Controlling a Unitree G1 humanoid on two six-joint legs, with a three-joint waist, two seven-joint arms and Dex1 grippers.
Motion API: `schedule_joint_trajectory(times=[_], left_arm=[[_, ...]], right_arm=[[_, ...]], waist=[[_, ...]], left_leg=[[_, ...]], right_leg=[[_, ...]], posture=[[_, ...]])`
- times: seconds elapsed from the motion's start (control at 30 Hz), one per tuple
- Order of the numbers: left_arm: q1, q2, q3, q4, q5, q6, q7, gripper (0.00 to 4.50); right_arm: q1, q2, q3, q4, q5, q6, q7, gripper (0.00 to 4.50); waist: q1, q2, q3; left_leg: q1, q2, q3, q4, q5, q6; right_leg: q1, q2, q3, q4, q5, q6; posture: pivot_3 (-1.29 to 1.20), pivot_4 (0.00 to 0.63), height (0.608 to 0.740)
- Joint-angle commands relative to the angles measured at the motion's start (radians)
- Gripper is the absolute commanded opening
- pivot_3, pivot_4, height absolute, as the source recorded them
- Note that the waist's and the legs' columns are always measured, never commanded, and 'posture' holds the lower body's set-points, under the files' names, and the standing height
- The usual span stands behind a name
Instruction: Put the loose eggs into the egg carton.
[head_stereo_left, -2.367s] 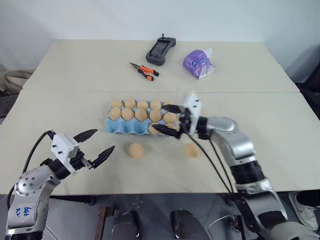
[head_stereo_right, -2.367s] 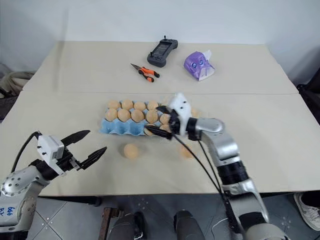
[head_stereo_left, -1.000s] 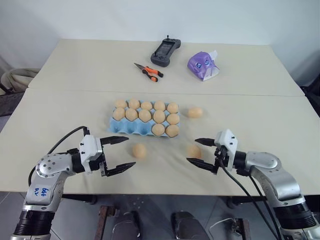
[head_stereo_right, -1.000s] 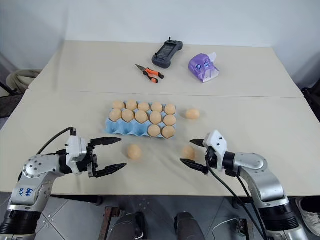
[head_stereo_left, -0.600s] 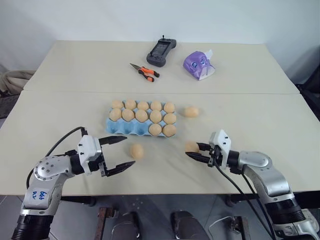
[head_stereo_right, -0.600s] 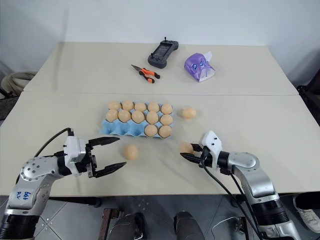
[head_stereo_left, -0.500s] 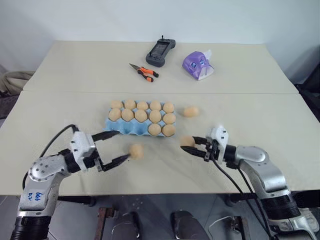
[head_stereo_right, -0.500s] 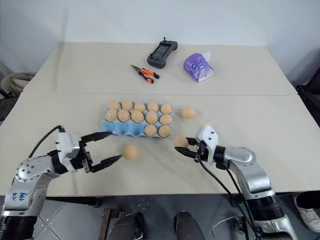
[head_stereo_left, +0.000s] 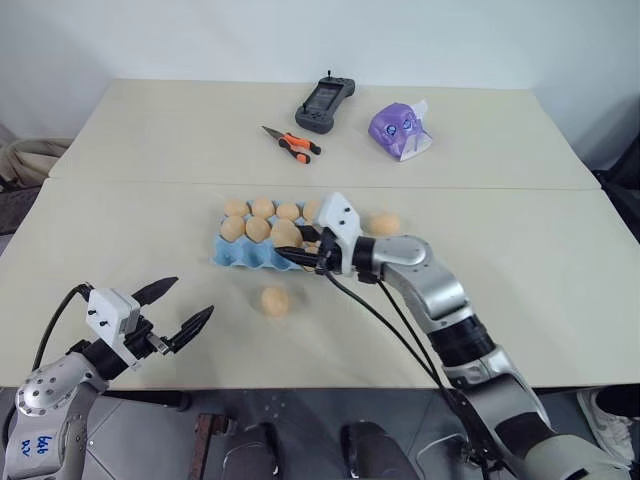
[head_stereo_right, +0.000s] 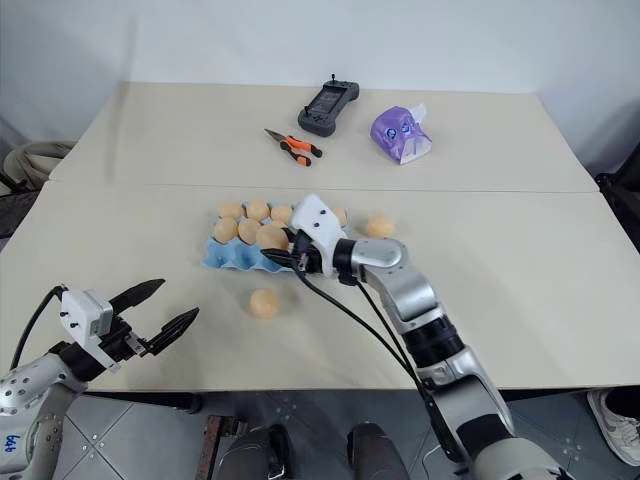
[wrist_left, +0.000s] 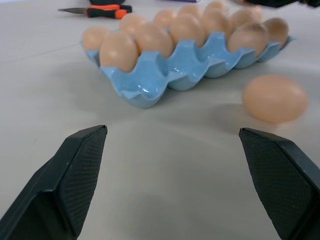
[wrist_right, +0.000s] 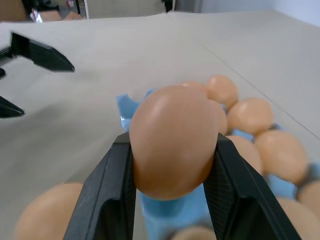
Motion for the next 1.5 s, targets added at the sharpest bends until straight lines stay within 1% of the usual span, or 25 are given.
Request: schedule_joint_trajectory(times=[0.03,0.13,0.17,0.23,0.3,0.37,0.43,0.53,0.57,0.63,0.77,0.87,0.97,1.1,1.17,1.33,1.37,1.43,1.5], left_arm=[[0.028,-0.015,0.017,-0.063,-0.012,-0.016,0.018,4.50],[0.028,-0.021,0.015,-0.074,-0.014,-0.014,0.027,4.50],[0.025,-0.019,0.011,-0.075,-0.014,-0.014,0.024,4.50],[0.006,-0.014,-0.001,-0.073,-0.020,-0.008,0.016,4.50],[-0.016,-0.011,-0.018,-0.063,-0.015,-0.009,0.008,4.50],[-0.057,-0.012,-0.045,-0.046,-0.006,-0.010,0.003,4.50],[-0.105,-0.009,-0.083,-0.029,0.002,-0.005,-0.012,4.50],[-0.175,0.005,-0.144,-0.005,-0.002,0.029,-0.050,4.50],[-0.202,0.011,-0.163,0.009,-0.003,0.052,-0.057,4.50],[-0.244,0.017,-0.184,0.033,-0.004,0.070,-0.072,4.50],[-0.306,0.017,-0.217,0.067,-0.007,0.070,-0.107,4.50],[-0.315,0.024,-0.234,0.076,-0.014,0.075,-0.148,4.50],[-0.329,0.026,-0.239,0.097,-0.006,0.059,-0.172,4.50],[-0.364,0.024,-0.238,0.130,0.014,0.032,-0.172,4.50],[-0.375,0.024,-0.242,0.136,0.017,0.029,-0.174,4.50],[-0.364,0.023,-0.224,0.108,0.011,0.033,-0.151,4.50],[-0.353,0.024,-0.217,0.091,-0.017,0.058,-0.157,4.50],[-0.332,0.026,-0.209,0.066,-0.029,0.070,-0.152,4.50],[-0.314,0.023,-0.211,0.040,-0.034,0.078,-0.149,4.50]], right_arm=[[-0.016,0.023,0.007,0.023,-0.008,-0.034,0.018,2.39],[-0.015,0.022,-0.010,0.006,0.004,-0.041,0.036,3.43],[-0.013,0.017,-0.022,-0.012,0.013,-0.040,0.037,3.81],[0.003,-0.001,-0.059,-0.063,0.040,-0.048,0.045,4.43],[0.026,-0.023,-0.093,-0.104,0.064,-0.049,0.052,4.47],[0.100,-0.088,-0.146,-0.173,0.090,-0.080,0.080,4.47],[0.182,-0.157,-0.212,-0.221,0.095,-0.112,0.073,4.47],[0.348,-0.264,-0.352,-0.267,0.123,-0.140,0.053,4.47],[0.404,-0.288,-0.410,-0.272,0.132,-0.193,0.048,4.47],[0.476,-0.315,-0.488,-0.272,0.142,-0.236,0.023,4.47],[0.628,-0.354,-0.598,-0.312,0.152,-0.210,-0.042,4.47],[0.709,-0.359,-0.628,-0.353,0.167,-0.198,-0.060,4.47],[0.741,-0.360,-0.622,-0.373,0.188,-0.187,-0.053,4.47],[0.706,-0.356,-0.579,-0.361,0.193,-0.180,-0.046,4.47],[0.679,-0.353,-0.565,-0.349,0.197,-0.169,-0.046,4.47],[0.387,-0.324,-0.444,-0.103,0.131,-0.149,-0.051,4.47],[0.325,-0.313,-0.423,-0.038,0.121,-0.158,-0.041,4.47],[0.208,-0.291,-0.385,0.099,0.097,-0.182,-0.016,4.47],[0.107,-0.272,-0.359,0.234,0.071,-0.222,0.006,4.47]], waist=[[-0.001,0.000,0.000],[-0.002,0.000,0.000],[-0.003,0.000,0.000],[-0.003,0.000,0.000],[-0.003,0.000,0.000],[0.003,0.000,0.000],[0.010,-0.001,-0.001],[0.017,-0.001,-0.001],[0.018,-0.001,-0.001],[0.015,-0.001,0.000],[0.000,0.000,0.000],[-0.008,0.000,0.000],[-0.009,0.000,0.000],[-0.010,0.000,0.000],[-0.011,0.000,0.000],[-0.024,0.000,0.000],[-0.025,0.000,0.000],[-0.024,0.000,0.000],[-0.024,0.000,0.000]], left_leg=[[0.000,0.000,0.001,0.000,0.000,0.000],[-0.003,0.000,0.002,-0.001,0.000,0.000],[-0.004,0.000,0.003,0.000,0.000,0.000],[-0.006,0.001,0.003,0.001,0.001,-0.001],[-0.007,0.001,0.002,0.002,0.001,-0.001],[-0.006,0.001,0.002,0.002,0.001,-0.001],[-0.006,-0.001,0.000,0.002,0.001,-0.001],[-0.008,-0.005,0.000,0.002,0.000,0.002],[-0.008,-0.006,0.000,0.002,0.001,0.003],[-0.009,-0.005,0.000,0.002,0.001,0.003],[-0.008,-0.002,0.000,0.002,0.001,0.002],[-0.005,0.000,0.002,0.002,0.002,0.001],[-0.003,0.000,0.002,0.003,0.002,0.000],[0.002,-0.004,0.002,0.002,0.005,0.003],[0.004,-0.005,0.001,0.003,0.003,0.000],[0.006,-0.005,0.001,0.001,0.001,0.003],[0.006,-0.005,0.001,0.001,0.001,0.003],[0.004,-0.005,0.000,0.000,0.003,0.001],[0.004,-0.003,0.000,-0.002,0.006,0.004]], right_leg=[[-0.001,0.000,0.000,0.000,0.000,0.000],[-0.006,0.001,0.000,0.002,0.000,0.000],[-0.008,0.001,0.001,0.003,0.000,0.000],[-0.010,0.001,0.001,0.005,0.000,0.000],[-0.011,0.002,0.001,0.006,0.000,0.000],[-0.010,0.002,0.000,0.006,0.000,0.000],[-0.009,0.001,-0.002,0.005,0.000,0.000],[-0.008,-0.001,-0.002,0.002,0.000,0.001],[-0.007,-0.002,-0.002,0.001,0.001,0.001],[-0.008,-0.001,-0.001,0.000,0.001,0.002],[-0.008,0.003,0.000,0.001,0.001,0.002],[-0.007,0.004,0.002,0.002,0.001,0.002],[-0.007,0.004,0.003,0.006,0.001,0.002],[-0.001,0.002,0.003,0.007,0.002,0.003],[0.001,0.000,0.002,0.007,0.003,0.004],[0.005,-0.003,0.001,0.003,0.006,0.003],[0.006,-0.003,0.001,0.002,0.006,0.003],[0.004,-0.003,0.000,0.001,0.005,0.003],[0.003,0.000,0.000,0.000,0.005,0.002]], posture=[[0.00,0.150,0.740],[0.00,0.150,0.740],[0.00,0.150,0.740],[0.00,0.150,0.740],[0.00,0.150,0.740],[0.00,0.150,0.740],[0.00,0.150,0.740],[0.00,0.150,0.740],[0.00,0.150,0.740],[0.00,0.150,0.740],[0.00,0.150,0.740],[0.00,0.150,0.740],[0.00,0.150,0.740],[0.00,0.150,0.740],[0.00,0.150,0.740],[0.00,0.150,0.740],[0.00,0.150,0.740],[0.00,0.150,0.740],[0.00,0.150,0.740]])
